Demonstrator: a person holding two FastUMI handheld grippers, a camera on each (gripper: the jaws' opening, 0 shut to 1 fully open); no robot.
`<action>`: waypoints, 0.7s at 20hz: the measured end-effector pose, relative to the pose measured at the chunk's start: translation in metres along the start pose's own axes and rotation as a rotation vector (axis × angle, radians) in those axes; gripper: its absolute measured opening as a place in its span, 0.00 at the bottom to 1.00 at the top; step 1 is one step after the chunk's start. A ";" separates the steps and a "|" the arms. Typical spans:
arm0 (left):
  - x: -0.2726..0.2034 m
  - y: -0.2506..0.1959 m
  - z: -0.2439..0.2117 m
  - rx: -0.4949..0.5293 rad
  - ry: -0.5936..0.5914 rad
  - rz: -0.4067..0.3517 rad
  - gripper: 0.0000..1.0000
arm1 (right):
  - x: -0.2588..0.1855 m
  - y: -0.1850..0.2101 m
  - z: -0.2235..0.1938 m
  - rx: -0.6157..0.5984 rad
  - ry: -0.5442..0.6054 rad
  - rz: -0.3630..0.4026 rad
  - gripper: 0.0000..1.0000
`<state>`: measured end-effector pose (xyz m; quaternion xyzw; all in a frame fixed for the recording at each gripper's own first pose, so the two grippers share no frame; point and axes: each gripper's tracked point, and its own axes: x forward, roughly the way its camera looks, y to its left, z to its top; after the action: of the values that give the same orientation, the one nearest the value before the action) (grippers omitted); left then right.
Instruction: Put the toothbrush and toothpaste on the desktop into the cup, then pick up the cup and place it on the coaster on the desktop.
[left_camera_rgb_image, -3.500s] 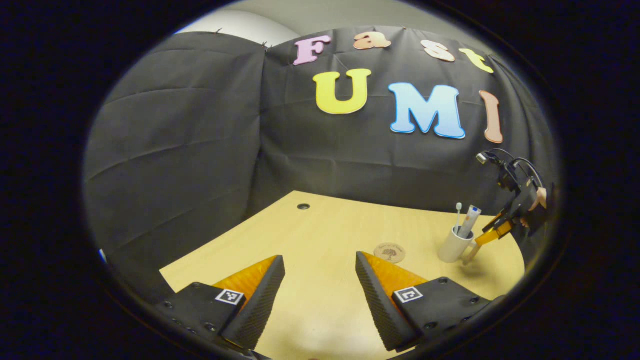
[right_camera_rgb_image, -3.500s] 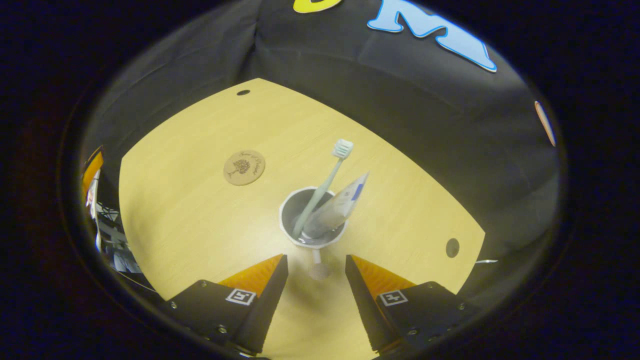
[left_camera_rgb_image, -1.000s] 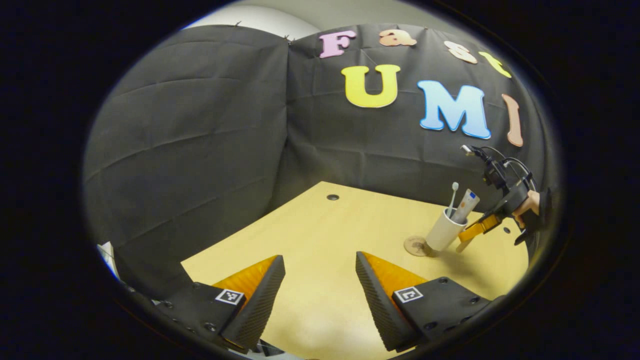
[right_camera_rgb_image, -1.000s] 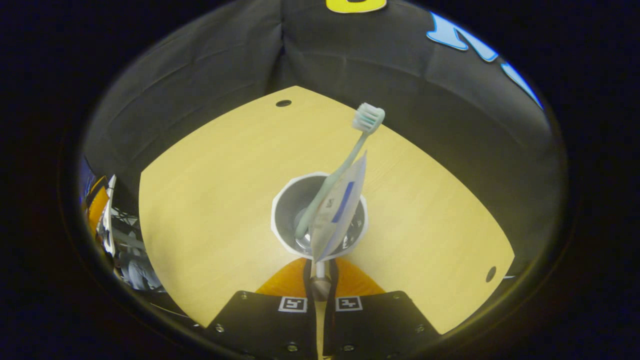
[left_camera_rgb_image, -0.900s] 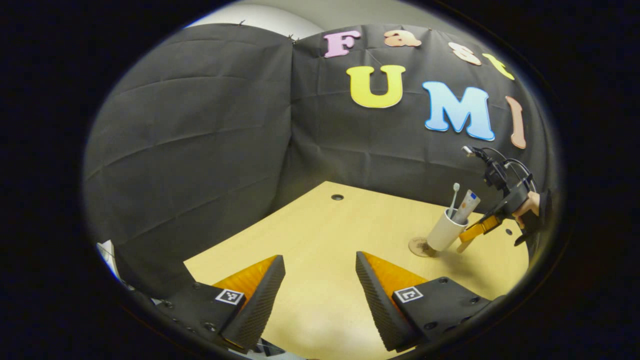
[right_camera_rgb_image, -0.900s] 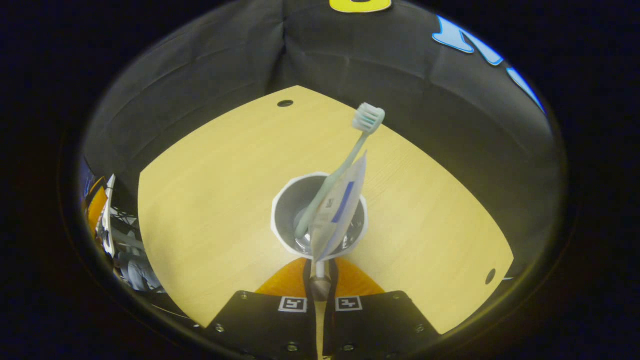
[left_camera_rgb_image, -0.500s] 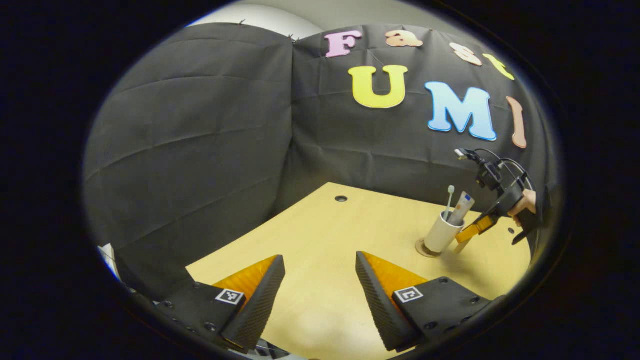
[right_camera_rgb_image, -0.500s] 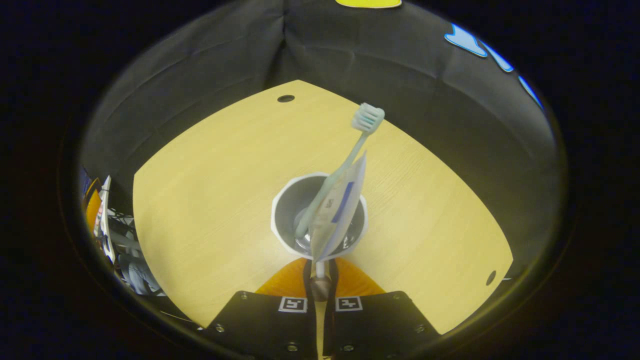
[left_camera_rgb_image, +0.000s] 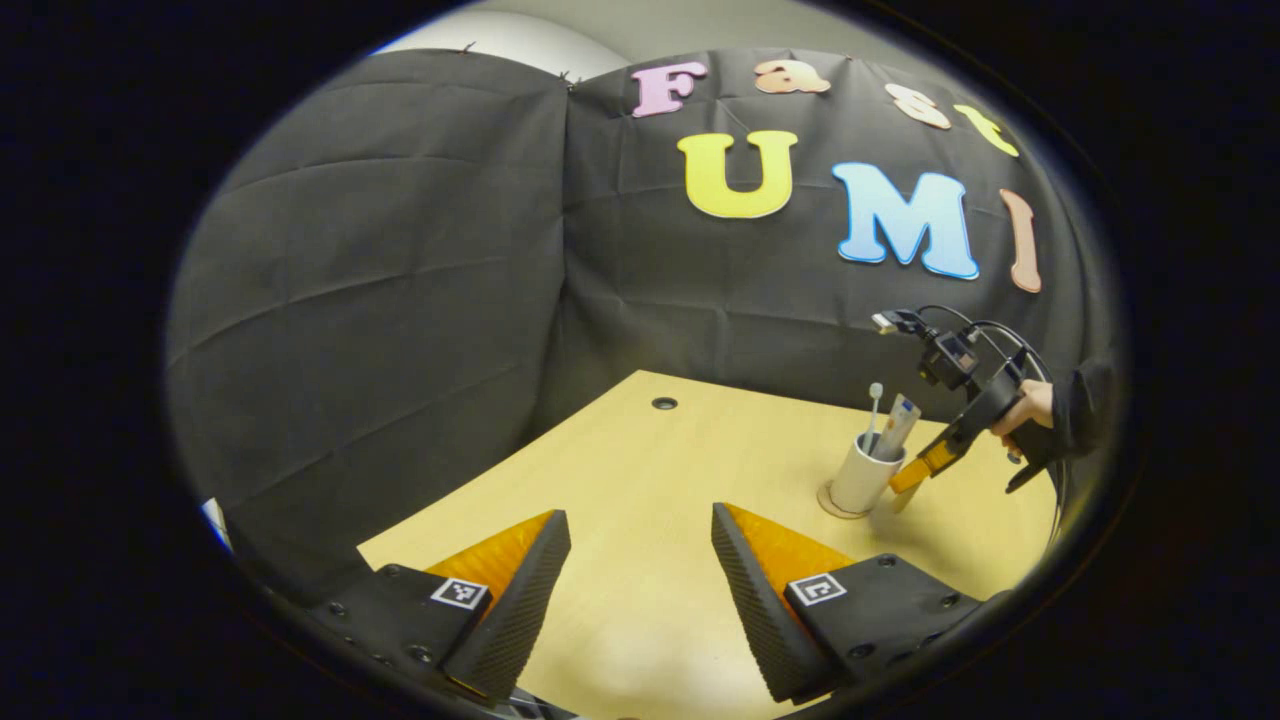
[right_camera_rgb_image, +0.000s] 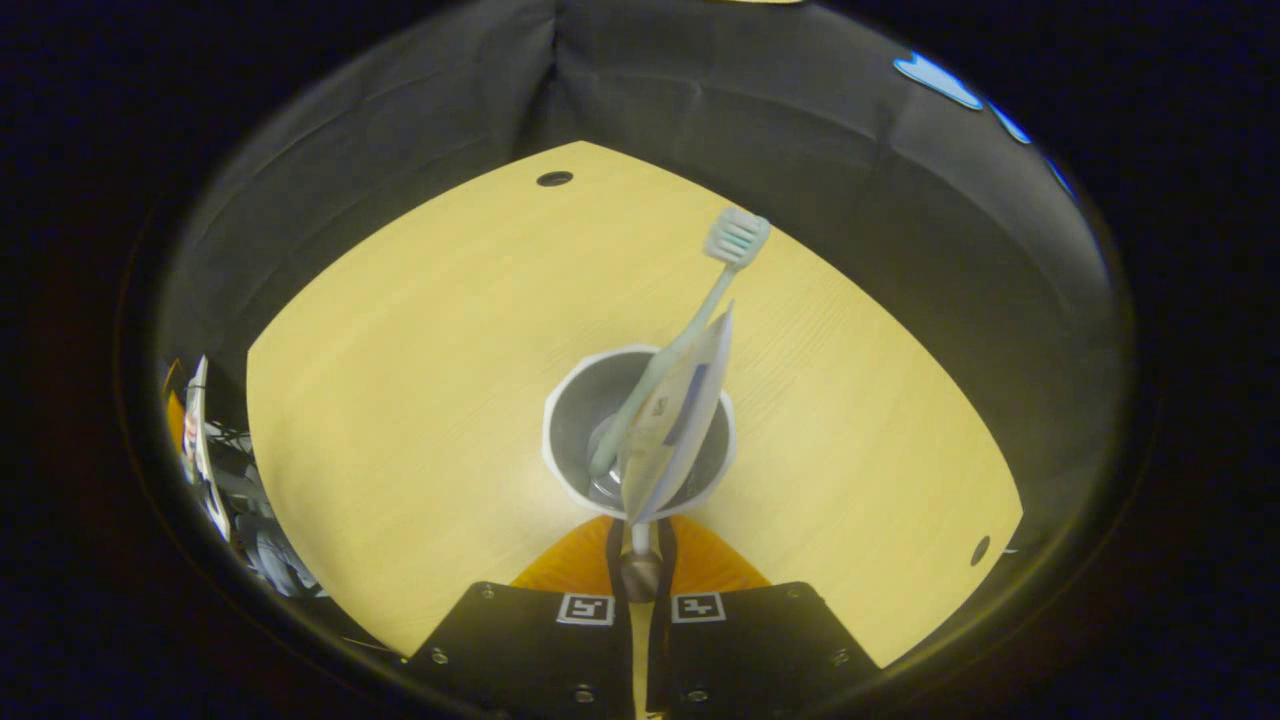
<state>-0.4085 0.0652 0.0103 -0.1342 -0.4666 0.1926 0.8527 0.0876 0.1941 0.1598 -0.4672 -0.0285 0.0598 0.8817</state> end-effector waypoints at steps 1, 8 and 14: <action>0.001 -0.001 -0.001 0.000 0.002 -0.002 0.92 | 0.003 0.000 0.002 -0.002 -0.008 0.004 0.10; 0.003 -0.011 -0.004 0.000 0.015 -0.018 0.93 | 0.003 0.002 -0.002 0.003 0.000 0.011 0.16; 0.000 -0.018 -0.001 0.013 0.012 -0.028 0.92 | 0.007 0.007 -0.003 -0.071 -0.007 -0.022 0.45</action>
<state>-0.4043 0.0492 0.0174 -0.1231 -0.4620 0.1831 0.8590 0.0938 0.1964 0.1520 -0.4975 -0.0390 0.0505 0.8651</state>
